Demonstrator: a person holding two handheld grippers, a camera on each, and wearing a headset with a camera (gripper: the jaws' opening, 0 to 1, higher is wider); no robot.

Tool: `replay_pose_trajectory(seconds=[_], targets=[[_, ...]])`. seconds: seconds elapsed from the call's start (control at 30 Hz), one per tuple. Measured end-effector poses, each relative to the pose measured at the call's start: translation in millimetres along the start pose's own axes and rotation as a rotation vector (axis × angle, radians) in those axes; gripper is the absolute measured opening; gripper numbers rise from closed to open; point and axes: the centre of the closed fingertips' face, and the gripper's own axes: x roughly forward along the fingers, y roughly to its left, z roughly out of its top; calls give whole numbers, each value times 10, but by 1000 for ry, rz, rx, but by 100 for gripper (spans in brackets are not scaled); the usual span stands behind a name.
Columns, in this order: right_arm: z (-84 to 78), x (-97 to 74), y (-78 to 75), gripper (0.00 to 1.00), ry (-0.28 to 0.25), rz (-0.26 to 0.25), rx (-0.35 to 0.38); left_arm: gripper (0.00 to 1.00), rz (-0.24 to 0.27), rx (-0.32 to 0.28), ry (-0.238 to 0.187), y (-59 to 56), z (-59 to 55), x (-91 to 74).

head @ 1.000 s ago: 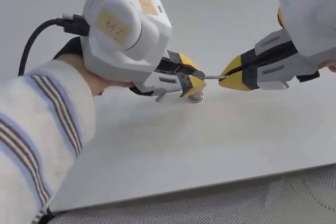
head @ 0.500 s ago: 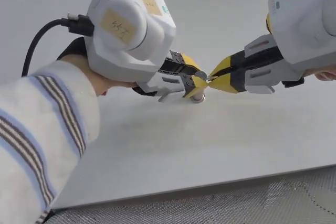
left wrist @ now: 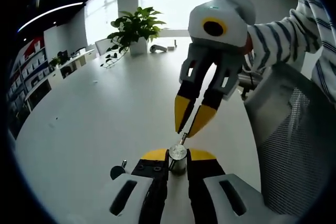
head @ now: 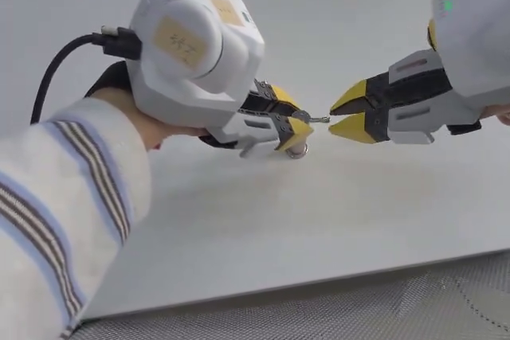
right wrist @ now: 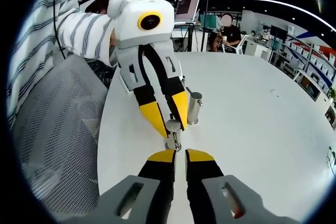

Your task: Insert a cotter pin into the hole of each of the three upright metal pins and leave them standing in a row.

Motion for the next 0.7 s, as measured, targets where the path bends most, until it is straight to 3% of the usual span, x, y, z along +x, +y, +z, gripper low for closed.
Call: replay_pose_trajectory(seconds=[0.37, 0.7], targets=[[143, 42, 40, 0, -28, 25, 0, 9, 7, -11, -1, -7, -1, -4], [136, 48, 22, 0, -21, 24, -4, 10, 0, -54, -8, -14, -10, -9]])
